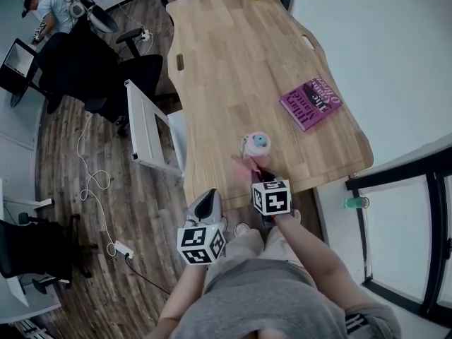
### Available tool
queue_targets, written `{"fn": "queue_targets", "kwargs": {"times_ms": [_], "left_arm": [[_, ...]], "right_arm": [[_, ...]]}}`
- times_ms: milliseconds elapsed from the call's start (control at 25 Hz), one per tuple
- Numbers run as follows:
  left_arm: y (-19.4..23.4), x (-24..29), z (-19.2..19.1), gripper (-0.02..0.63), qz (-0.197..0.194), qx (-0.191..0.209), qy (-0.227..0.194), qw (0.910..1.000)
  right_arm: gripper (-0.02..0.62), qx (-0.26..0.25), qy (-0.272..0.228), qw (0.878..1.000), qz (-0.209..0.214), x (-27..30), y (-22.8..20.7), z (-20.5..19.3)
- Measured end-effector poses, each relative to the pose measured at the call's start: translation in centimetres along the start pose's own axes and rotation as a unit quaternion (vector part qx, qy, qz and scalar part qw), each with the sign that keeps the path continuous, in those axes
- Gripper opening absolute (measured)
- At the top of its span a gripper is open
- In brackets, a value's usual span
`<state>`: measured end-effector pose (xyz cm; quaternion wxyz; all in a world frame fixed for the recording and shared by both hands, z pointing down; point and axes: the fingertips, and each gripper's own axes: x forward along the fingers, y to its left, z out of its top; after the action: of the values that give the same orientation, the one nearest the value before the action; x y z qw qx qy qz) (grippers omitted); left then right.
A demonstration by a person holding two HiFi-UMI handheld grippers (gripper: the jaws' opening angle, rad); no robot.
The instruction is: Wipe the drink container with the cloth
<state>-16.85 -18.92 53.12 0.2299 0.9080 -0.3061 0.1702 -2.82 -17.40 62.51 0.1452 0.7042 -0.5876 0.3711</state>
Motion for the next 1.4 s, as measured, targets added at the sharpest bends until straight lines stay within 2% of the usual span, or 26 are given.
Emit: {"fn": "queue_targets", "kwargs": {"times_ms": [800, 1400], "left_arm": [[0.2, -0.2, -1.1, 0.0, -0.007, 0.0, 0.01, 0.9999], [-0.8, -0.7, -1.1, 0.0, 0.014, 0.0, -0.004, 0.9999]], "right_arm": [[0.034, -0.012, 0.062, 0.998, -0.023, 3.5, -1.4, -3.9], [0.034, -0.038, 0.045, 0.998, -0.002, 1.5, -1.3, -4.3]]}}
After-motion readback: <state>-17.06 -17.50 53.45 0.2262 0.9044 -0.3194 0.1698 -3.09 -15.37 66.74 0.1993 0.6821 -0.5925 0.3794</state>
